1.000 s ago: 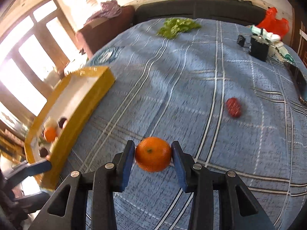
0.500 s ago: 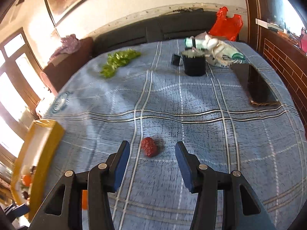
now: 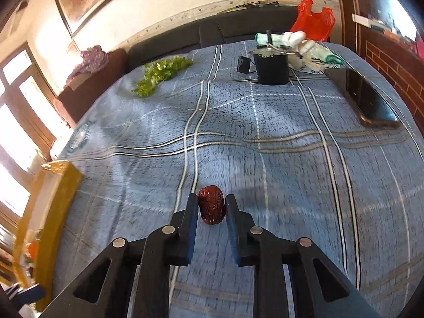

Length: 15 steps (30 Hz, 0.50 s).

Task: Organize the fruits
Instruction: 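Grasp the mandarin with the left gripper while the right grasps the red date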

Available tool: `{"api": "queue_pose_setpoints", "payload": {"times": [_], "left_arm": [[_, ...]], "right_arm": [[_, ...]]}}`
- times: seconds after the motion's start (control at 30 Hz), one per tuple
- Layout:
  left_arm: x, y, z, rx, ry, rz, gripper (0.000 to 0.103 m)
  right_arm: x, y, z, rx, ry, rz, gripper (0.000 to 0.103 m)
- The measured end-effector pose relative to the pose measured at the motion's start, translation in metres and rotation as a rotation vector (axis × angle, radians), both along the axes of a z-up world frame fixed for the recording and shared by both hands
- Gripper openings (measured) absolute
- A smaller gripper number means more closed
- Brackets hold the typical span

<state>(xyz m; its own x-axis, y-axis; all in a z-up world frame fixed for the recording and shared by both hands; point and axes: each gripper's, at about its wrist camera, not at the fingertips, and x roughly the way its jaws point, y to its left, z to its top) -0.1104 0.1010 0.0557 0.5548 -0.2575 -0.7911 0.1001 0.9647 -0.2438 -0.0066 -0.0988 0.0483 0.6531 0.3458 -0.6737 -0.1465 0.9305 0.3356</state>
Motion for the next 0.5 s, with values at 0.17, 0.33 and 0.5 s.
{"api": "queue_pose_setpoints", "payload": {"times": [0.17, 0.33, 0.5], "left_arm": [[0.023, -0.012, -0.011, -0.001, 0.022, -0.002, 0.066], [0.043, -0.022, -0.019, 0.020, 0.015, -0.002, 0.066], [0.057, -0.030, -0.026, 0.026, 0.020, -0.006, 0.066]], "right_arm": [[-0.038, -0.002, 0.012, 0.050, -0.070, 0.025, 0.023], [-0.043, -0.003, 0.006, 0.056, -0.080, 0.022, 0.023], [-0.039, -0.006, 0.000, 0.088, -0.049, 0.031, 0.023]]}}
